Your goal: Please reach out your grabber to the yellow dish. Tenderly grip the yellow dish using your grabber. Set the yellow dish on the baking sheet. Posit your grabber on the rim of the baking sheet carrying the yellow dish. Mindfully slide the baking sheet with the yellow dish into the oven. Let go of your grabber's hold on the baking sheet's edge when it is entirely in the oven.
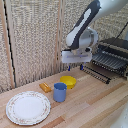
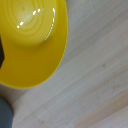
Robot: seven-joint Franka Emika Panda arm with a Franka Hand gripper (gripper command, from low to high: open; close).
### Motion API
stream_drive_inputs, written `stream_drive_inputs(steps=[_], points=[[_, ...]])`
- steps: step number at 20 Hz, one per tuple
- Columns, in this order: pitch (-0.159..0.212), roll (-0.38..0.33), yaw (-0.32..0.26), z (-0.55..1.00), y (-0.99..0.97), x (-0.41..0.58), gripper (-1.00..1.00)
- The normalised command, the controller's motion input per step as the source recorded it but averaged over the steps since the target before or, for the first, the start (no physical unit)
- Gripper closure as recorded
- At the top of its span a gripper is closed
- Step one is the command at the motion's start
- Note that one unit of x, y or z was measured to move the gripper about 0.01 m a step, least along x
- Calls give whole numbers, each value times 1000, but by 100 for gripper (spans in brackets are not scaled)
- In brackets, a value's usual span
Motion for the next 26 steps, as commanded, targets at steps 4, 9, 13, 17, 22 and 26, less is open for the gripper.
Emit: stream_drive_inputs(steps=[4, 9, 13, 17, 22, 26], points=[[5, -95, 3, -408, -19, 46, -100], [7, -96, 26, -330, 40, 42, -100], [2, -51, 66, -239, 8, 115, 100], [-2, -25, 66, -226, 14, 138, 100], [-42, -1, 11, -19, 126, 35, 100], [-106, 10, -11, 309, 166, 71, 100]])
